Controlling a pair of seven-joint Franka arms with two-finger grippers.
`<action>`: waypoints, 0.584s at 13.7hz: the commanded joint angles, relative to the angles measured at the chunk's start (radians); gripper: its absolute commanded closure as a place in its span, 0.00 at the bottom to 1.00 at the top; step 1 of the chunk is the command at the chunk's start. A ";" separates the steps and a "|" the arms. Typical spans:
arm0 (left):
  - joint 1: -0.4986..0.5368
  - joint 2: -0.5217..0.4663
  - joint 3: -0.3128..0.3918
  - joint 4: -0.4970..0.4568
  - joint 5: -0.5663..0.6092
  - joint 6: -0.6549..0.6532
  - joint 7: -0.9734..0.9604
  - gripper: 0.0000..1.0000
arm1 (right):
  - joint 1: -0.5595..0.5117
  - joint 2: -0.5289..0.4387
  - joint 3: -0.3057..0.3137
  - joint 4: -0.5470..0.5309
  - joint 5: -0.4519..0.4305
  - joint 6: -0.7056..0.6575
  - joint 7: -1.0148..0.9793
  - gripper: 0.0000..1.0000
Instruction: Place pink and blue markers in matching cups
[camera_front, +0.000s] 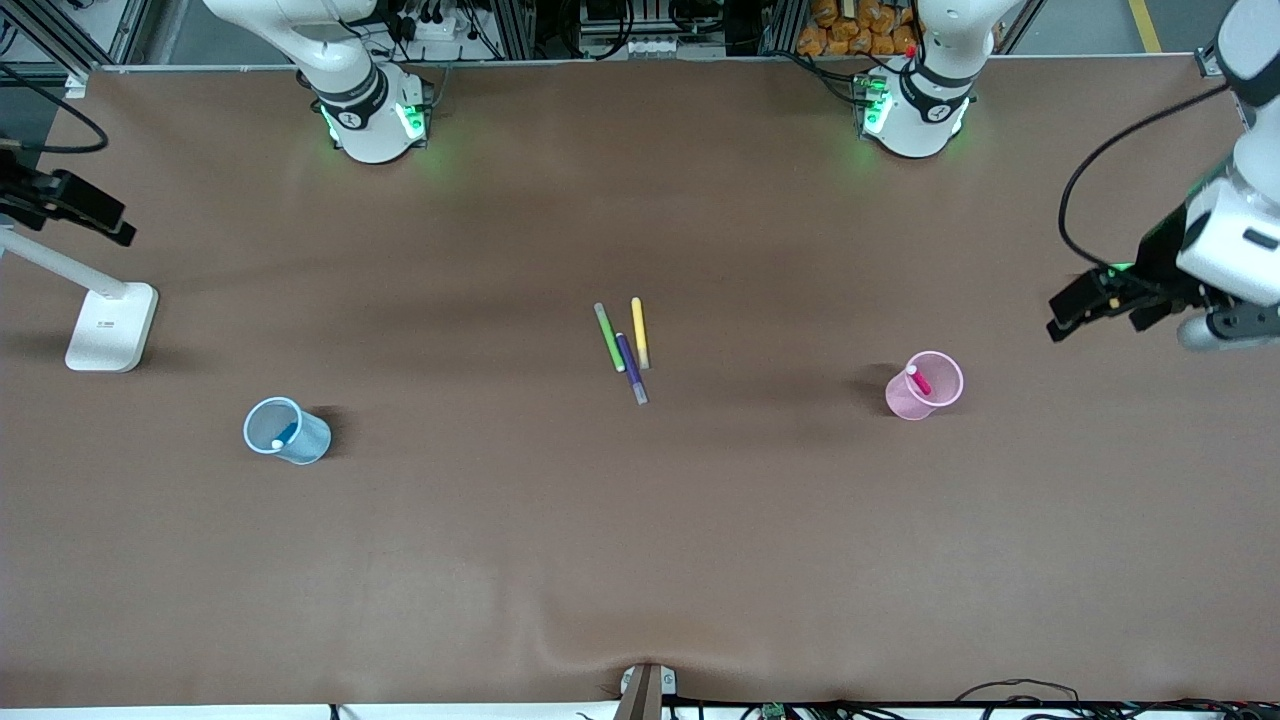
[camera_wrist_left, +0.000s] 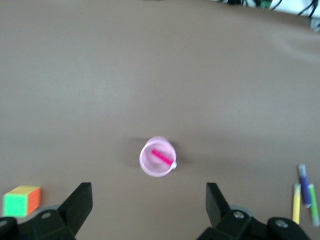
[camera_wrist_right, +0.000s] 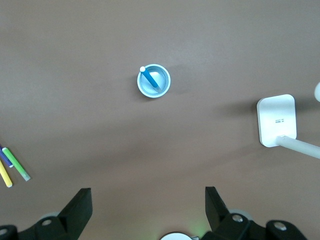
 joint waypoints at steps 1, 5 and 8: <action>0.008 -0.081 0.000 -0.011 0.015 -0.082 0.030 0.00 | -0.026 0.024 0.026 0.066 0.014 -0.060 -0.023 0.00; 0.008 -0.098 -0.002 -0.003 0.002 -0.113 0.030 0.00 | -0.027 0.023 0.018 0.066 0.051 -0.056 -0.044 0.00; 0.008 -0.093 0.005 0.030 0.002 -0.114 0.031 0.00 | -0.029 0.023 0.017 0.063 0.054 -0.039 -0.058 0.00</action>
